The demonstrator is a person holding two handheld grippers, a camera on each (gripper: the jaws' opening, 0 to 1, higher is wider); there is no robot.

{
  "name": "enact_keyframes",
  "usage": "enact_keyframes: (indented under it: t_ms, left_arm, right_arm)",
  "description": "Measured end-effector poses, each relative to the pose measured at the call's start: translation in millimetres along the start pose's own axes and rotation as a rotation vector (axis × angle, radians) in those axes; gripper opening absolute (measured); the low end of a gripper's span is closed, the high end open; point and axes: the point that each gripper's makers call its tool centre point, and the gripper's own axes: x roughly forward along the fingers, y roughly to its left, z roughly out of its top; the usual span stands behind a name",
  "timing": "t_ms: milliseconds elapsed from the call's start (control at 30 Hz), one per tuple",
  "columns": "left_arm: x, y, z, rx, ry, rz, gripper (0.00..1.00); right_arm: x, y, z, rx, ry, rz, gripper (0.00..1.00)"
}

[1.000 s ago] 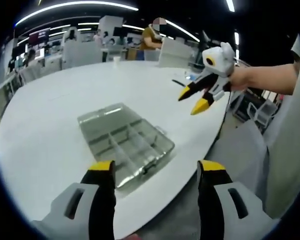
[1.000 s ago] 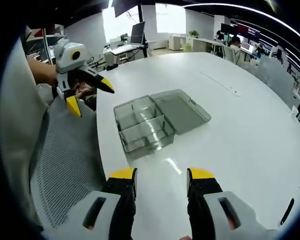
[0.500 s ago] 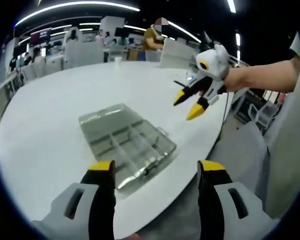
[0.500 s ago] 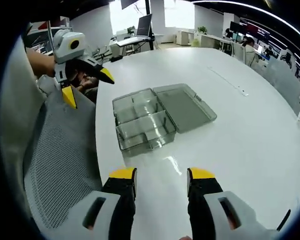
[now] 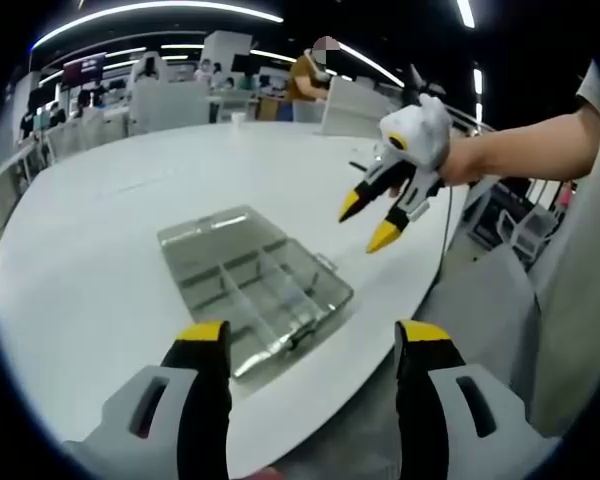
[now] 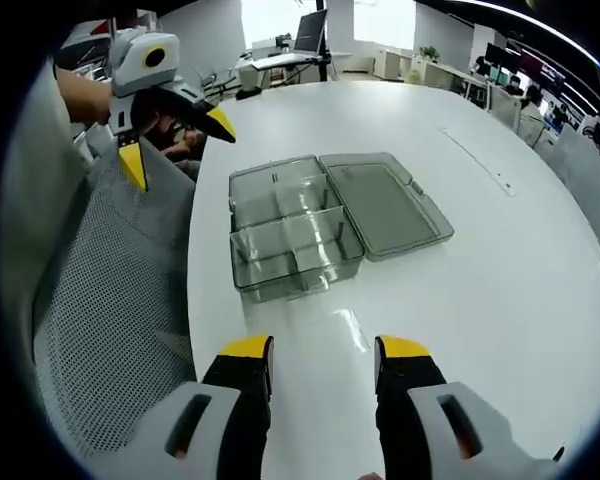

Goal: Insert the divider into the dual guide fixture by aligning both edges with the guide slots and pushing it downward to the bottom, including one-sided entry, uneven engagement, binding, and posture correction.

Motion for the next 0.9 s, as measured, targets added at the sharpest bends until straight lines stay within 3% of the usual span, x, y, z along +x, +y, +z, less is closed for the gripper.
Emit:
enact_keyframes:
  t_ms: [700,900]
  left_arm:
    - [-1,-0.1,-1.4,-0.01,0.001,0.005,0.65]
    - [-3,3.5,-2.2,-0.009,0.006,0.01,0.65]
  right_arm:
    - [36,3,-8.9,-0.209,0.149,0.058,0.37]
    - [43,-1,-9.2,-0.237,0.164,0.064,0.35]
